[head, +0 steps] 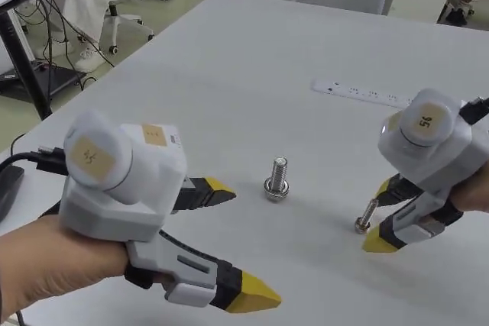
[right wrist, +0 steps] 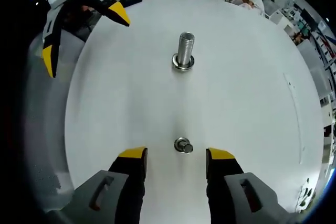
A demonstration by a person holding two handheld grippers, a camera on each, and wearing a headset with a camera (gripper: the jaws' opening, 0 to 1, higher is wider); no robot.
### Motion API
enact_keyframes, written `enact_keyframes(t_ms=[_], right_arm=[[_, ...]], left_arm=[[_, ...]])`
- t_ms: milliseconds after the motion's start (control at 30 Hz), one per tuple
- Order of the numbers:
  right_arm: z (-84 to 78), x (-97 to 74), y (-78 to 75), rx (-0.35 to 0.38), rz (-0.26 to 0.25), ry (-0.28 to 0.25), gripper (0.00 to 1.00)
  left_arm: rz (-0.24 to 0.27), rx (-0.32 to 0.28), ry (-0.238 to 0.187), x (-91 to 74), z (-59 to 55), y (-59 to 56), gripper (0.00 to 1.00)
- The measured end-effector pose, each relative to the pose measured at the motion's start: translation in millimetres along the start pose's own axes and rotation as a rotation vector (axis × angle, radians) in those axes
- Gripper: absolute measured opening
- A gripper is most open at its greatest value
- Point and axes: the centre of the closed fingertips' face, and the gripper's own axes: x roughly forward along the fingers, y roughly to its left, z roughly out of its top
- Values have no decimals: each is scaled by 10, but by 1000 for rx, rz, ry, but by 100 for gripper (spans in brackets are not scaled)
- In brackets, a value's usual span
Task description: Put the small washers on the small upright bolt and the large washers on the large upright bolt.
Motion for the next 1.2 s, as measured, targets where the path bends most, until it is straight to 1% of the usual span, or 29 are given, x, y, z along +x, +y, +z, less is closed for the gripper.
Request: enact_keyframes(t_ms=[100,200,267,300,467,500,733,833,1067,1200], right_arm=[[10,-28,29,13,-6,-38,53],[37,-60,66,39,-9,-94,58],[42,-81,78,50,-12,-115,61],[54,-97,77,55,-19,-137,62],[56,-164,81,89,-40,-193,69],[68,-178,88,98,-43,-212,71],[134,-273,142,129,-69,-300,82],[156,-322,165,153,-77,-344,84],[92,-378,229,186,-88,-374,88],[73,-432,285,219,-93,-409,89]], left_arm=[[-1,-1,1,2,-4,-1,82],[-2,-2,2,5,-6,-7,82],[-2,-3,3,5,-6,-9,82],[-2,-3,2,5,-5,-9,82],[-5,-2,2,10,-2,-19,82],[-5,-2,2,10,-3,-18,82],[-5,-1,-2,11,9,-24,82],[-6,0,-3,13,13,-34,82],[-4,0,-6,8,23,-26,82],[0,-2,-11,4,35,-18,82]])
